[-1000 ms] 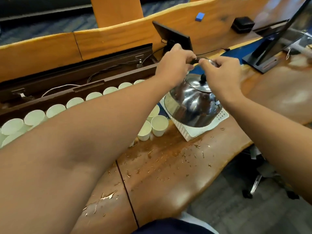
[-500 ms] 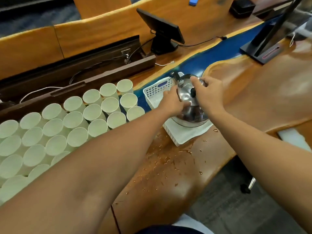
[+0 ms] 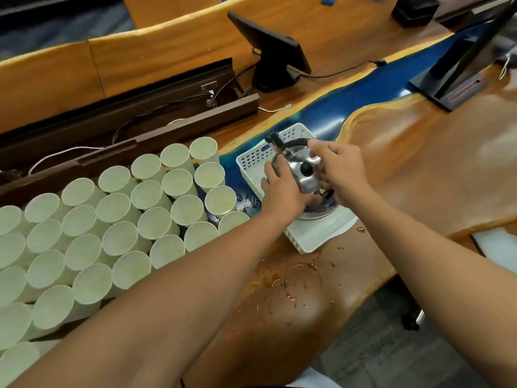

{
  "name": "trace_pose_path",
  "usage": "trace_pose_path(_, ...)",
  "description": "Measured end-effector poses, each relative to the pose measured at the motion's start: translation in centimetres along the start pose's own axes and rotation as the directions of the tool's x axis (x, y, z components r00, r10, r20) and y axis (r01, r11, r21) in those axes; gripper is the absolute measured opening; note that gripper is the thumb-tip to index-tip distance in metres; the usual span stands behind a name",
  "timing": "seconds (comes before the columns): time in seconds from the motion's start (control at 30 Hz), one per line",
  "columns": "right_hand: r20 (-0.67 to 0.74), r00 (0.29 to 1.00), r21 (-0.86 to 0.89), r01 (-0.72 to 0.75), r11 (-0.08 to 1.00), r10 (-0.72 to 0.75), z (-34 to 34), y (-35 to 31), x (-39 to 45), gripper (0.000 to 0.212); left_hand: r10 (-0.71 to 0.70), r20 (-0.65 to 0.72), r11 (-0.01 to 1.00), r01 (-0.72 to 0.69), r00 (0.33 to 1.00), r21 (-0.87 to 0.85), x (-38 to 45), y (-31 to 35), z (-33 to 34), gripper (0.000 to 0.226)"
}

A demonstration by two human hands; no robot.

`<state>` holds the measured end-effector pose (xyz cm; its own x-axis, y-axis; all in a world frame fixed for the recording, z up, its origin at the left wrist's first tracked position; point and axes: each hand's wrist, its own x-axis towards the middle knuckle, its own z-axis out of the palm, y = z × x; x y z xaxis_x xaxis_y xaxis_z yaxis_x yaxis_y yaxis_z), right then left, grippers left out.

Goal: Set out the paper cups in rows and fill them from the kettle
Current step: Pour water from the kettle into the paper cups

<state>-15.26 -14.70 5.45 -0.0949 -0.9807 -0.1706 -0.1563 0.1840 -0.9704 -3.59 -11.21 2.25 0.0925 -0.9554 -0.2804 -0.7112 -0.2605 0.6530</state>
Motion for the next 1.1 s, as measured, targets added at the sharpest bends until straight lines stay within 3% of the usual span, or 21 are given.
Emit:
trace_pose_path(0.17, 0.006, 0.990, 0.075, -0.141, 0.987, 0.141, -0.3, 1.1, 0.0, 0.029, 0.003, 0.045, 0.997, -0.007, 0.999, 0.075, -0.3, -0.6, 1.0, 0.117)
trace_pose_path(0.27, -0.021, 0.980, 0.003, -0.198, 0.980, 0.198, -1.1, 2.3, 0.7, 0.031, -0.011, 0.130, 0.983, -0.013, 0.992, 0.183, -0.4, -0.7, 1.5, 0.109)
trace_pose_path(0.33, -0.033, 0.995, -0.178, -0.097, 0.979, 0.093, -1.7, 3.1, 0.8, 0.034, 0.004, 0.149, 0.971, -0.039, 0.989, 0.235, -0.5, -1.0, 1.7, 0.108)
trace_pose_path(0.43, 0.012, 0.988, -0.536, 0.134, 0.833, -0.151, -2.5, 4.2, 1.8, 0.043, 0.023, 0.141, 0.957, -0.063, 0.990, 0.284, -0.3, -1.5, 2.0, 0.110)
trace_pose_path(0.53, 0.060, 0.986, -0.638, 0.156, 0.754, -0.153, -3.1, 6.5, 3.4, 0.038, 0.021, 0.161, 0.951, -0.069, 0.987, 0.300, -0.1, -1.7, 2.1, 0.110)
trace_pose_path(0.63, 0.055, 0.991, -0.627, 0.132, 0.768, -0.124, -3.2, 8.6, 3.5, 0.038, 0.023, 0.192, 0.953, -0.079, 0.981, 0.291, 0.3, -1.9, 1.9, 0.110)
trace_pose_path(0.83, -0.084, 0.986, -0.592, 0.070, 0.803, -0.147, -1.7, 8.3, 2.2, 0.034, 0.034, 0.209, 0.964, -0.088, 0.977, 0.251, 1.2, -2.8, 1.7, 0.110)
trace_pose_path(1.0, -0.071, 0.986, -0.615, 0.077, 0.785, -0.152, -1.7, 7.9, 1.9, 0.032, 0.029, 0.233, 0.966, -0.087, 0.972, 0.244, 1.3, -2.7, 1.1, 0.108)
trace_pose_path(1.1, -0.023, 0.991, -0.601, 0.093, 0.794, -0.133, -1.5, 7.4, 1.8, 0.030, 0.049, 0.242, 0.959, -0.113, 0.969, 0.259, 1.3, -2.5, -0.1, 0.094)
